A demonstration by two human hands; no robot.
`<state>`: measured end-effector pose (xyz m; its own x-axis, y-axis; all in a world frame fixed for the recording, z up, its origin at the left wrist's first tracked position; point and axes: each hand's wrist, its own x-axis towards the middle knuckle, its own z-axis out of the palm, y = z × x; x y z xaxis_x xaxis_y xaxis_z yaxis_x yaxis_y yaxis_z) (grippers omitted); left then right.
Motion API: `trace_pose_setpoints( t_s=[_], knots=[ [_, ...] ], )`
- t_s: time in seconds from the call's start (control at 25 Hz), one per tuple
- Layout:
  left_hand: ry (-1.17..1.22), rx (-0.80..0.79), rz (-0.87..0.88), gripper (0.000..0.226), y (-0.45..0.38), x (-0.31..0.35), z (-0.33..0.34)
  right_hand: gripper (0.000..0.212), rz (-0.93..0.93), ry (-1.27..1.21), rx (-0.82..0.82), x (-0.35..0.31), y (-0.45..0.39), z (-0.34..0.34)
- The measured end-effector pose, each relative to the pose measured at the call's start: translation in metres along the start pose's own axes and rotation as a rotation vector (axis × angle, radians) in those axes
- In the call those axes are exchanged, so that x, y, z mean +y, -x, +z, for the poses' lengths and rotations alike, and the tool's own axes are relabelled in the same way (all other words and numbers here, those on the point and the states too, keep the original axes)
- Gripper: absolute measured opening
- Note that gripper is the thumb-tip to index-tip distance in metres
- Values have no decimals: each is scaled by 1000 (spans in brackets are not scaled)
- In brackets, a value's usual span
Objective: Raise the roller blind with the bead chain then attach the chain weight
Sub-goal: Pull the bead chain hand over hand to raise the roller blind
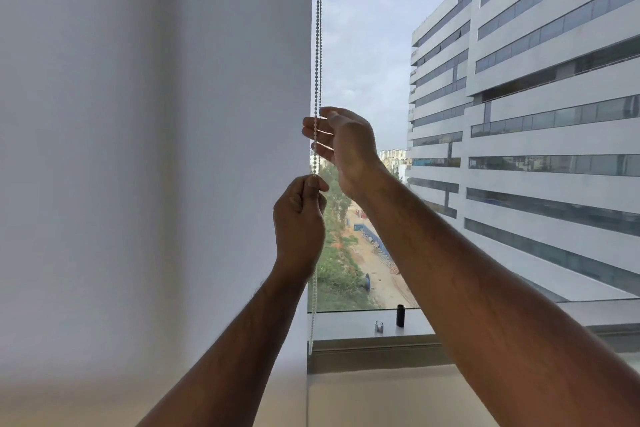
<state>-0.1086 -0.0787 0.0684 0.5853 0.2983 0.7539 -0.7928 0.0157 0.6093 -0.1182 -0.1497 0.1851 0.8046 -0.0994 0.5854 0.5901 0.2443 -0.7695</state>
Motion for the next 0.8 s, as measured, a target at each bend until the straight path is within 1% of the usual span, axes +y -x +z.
trace_pose_setpoints(
  t_s=[0.12, 0.24, 0.4, 0.56, 0.68, 0.8],
  knots=[
    [-3, -23, -5, 32, 22, -7, -4, 21, 75, -94, -25, -12, -3, 11],
    [7, -43, -36, 32, 36, -15, -10, 26, 121, -150, -37, -20, -5, 19],
    [-35, -31, -19, 33, 44, -12, -16, 30, 71, -71, -7, -20, -1, 24],
    [-15, -43, -21, 32, 47, -4, -14, 31, 5, -83, 44, -19, 9, 25],
    [20, -96, -80, 33, 50, -1, -16, 31, -52, -66, 43, -17, 18, 22],
    [118, -185, -161, 35, 44, 4, -21, 30, -74, -45, 38, -11, 27, 14]
  ],
)
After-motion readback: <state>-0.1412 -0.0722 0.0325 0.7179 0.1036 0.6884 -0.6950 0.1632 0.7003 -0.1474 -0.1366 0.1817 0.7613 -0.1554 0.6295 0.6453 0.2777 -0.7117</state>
